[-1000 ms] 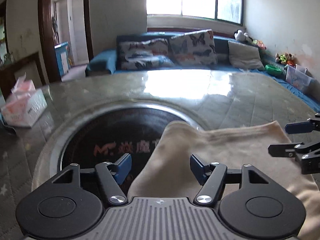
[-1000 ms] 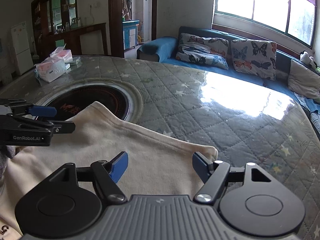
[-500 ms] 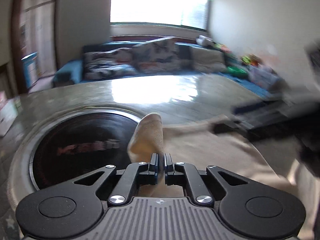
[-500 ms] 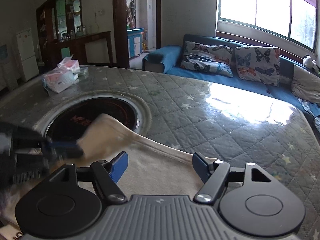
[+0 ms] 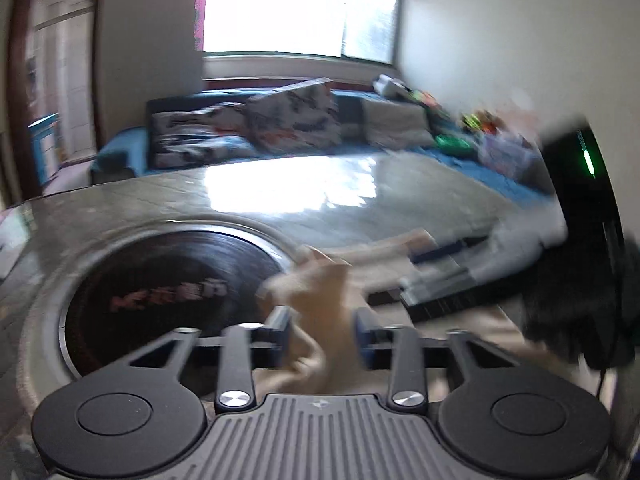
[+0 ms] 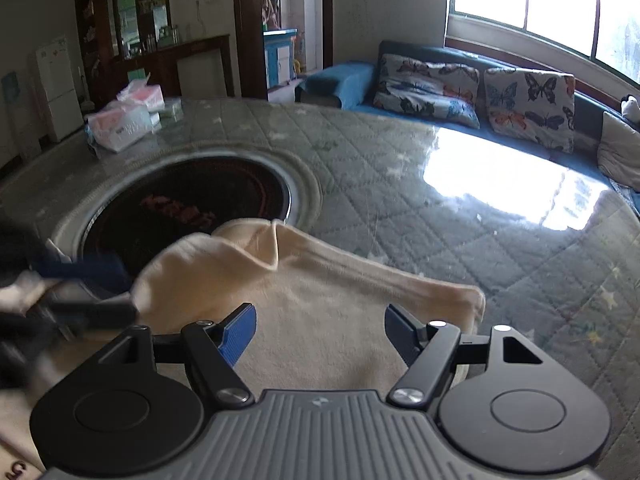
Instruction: Fold clothes
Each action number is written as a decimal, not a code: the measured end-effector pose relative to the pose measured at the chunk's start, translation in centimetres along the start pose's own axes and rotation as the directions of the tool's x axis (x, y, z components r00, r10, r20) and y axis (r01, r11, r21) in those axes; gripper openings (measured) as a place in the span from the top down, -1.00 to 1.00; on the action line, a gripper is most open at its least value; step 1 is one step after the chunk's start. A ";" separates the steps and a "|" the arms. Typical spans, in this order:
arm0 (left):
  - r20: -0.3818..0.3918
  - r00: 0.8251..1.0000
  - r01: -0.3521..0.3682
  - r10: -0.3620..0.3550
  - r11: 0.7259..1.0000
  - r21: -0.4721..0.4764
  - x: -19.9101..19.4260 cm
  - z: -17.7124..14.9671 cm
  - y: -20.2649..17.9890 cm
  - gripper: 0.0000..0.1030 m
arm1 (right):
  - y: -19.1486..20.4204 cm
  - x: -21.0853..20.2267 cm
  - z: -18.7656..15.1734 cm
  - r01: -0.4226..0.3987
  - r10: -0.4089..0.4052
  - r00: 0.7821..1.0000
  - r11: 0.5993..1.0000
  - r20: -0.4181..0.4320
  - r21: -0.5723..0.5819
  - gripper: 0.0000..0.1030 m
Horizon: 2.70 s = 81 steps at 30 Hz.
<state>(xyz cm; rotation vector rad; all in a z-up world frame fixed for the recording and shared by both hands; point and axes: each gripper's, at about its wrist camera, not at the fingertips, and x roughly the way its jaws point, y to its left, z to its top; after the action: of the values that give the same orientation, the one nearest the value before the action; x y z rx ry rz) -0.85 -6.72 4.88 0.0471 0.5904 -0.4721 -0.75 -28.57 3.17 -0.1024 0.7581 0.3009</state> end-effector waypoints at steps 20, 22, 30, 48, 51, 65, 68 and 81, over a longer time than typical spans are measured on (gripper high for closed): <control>-0.015 0.974 -0.226 0.226 0.965 -0.137 4.3 3.4 5.0 0.81 | -1.3 -0.3 -1.2 0.053 -0.053 0.999 0.999 -0.012 0.005 -0.45; -0.004 0.954 -0.297 0.299 0.947 -0.119 4.6 3.8 5.9 0.81 | -1.7 -0.4 -1.2 0.060 -0.060 0.998 0.998 -0.011 0.012 -0.46; -0.073 0.987 -0.156 0.144 0.968 -0.199 4.3 3.4 6.8 0.00 | -3.2 -0.8 -1.3 0.083 -0.083 0.997 0.995 0.007 0.053 -0.46; -0.023 0.951 -0.310 0.309 0.948 -0.072 6.1 3.1 5.1 0.85 | -4.1 -0.2 -0.7 0.115 -0.116 0.993 0.990 0.004 0.083 -0.42; -0.035 0.957 -0.290 0.288 0.953 -0.082 5.9 3.1 5.4 0.79 | -4.3 0.0 -0.7 0.114 -0.114 0.993 0.989 -0.001 0.093 -0.30; -0.120 0.981 -0.155 0.154 0.988 0.001 7.4 2.1 3.6 0.70 | -7.2 1.3 0.1 0.197 -0.198 0.980 0.969 -0.007 0.146 0.37; -0.133 0.974 -0.183 0.182 0.983 0.004 8.3 1.9 4.4 0.68 | -7.6 1.6 0.3 0.216 -0.217 0.976 0.968 -0.003 0.130 0.62; -0.104 0.976 -0.187 0.189 0.982 0.023 6.7 1.9 3.3 -0.84 | -5.1 -1.5 0.9 0.156 -0.155 0.988 0.988 0.017 -0.011 0.00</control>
<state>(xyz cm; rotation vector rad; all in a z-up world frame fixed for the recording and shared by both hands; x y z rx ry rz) 6.47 -6.86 2.48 0.1402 0.6802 -0.2908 0.37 -33.62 4.76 -0.1700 0.7279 0.1577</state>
